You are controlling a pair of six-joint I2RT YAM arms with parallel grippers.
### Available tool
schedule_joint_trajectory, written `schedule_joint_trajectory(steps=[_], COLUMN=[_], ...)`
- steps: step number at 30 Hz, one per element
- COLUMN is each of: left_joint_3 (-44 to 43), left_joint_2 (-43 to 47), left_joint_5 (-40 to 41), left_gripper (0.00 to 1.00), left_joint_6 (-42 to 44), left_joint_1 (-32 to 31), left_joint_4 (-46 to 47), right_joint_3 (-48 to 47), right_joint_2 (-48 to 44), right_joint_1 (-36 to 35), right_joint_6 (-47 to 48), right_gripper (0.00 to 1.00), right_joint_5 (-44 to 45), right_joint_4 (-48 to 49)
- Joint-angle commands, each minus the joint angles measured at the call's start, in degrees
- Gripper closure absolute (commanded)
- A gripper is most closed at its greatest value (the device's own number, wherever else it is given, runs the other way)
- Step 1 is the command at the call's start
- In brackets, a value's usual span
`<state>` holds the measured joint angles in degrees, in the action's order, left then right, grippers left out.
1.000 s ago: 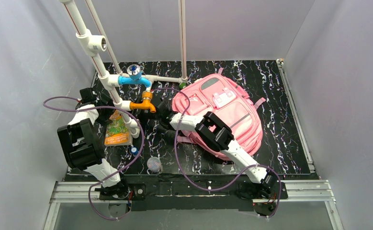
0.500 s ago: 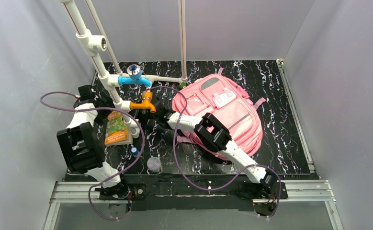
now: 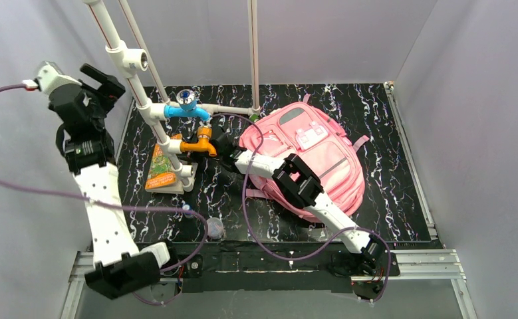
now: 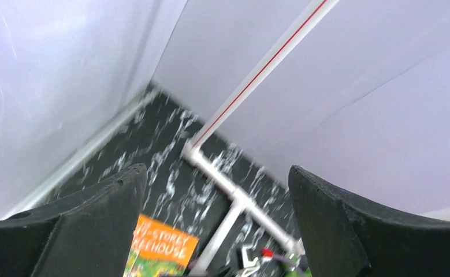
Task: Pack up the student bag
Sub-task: Pick up the book from the center of the board.
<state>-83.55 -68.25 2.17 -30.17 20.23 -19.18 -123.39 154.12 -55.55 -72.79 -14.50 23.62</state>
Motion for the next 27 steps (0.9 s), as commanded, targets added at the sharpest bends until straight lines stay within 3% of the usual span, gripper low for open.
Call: schedule_joint_trajectory(steps=[1, 8, 15, 22, 27], left_joint_3=[-1.13, -7.43, -10.85, -18.47, -18.21], left_joint_2=[7.78, 12.50, 17.40, 14.82, 15.07], left_joint_5=[2.37, -12.02, -20.30, -46.10, -54.62], left_gripper=[0.08, 0.09, 0.07, 0.02, 0.02], left_joint_6=[0.03, -1.68, 4.51, 5.92, 7.24], left_joint_1=[0.00, -0.27, -4.29, -16.32, -25.19], left_joint_4=[11.89, 23.38, 31.46, 32.10, 29.91], right_joint_3=[-5.37, -6.70, -11.85, -14.14, -12.87], right_joint_2=[-1.98, -5.13, -6.43, -11.07, -16.89], right_joint_1=[1.71, 3.23, 7.22, 10.19, 12.40], right_joint_6=[-3.71, -8.85, -12.57, -14.62, -14.14], right_gripper=[0.99, 0.99, 0.99, 0.99, 0.99], right_joint_5=[-3.43, -4.90, -4.61, -5.44, -6.43], right_joint_4=[6.45, 8.31, 9.47, 10.92, 10.60])
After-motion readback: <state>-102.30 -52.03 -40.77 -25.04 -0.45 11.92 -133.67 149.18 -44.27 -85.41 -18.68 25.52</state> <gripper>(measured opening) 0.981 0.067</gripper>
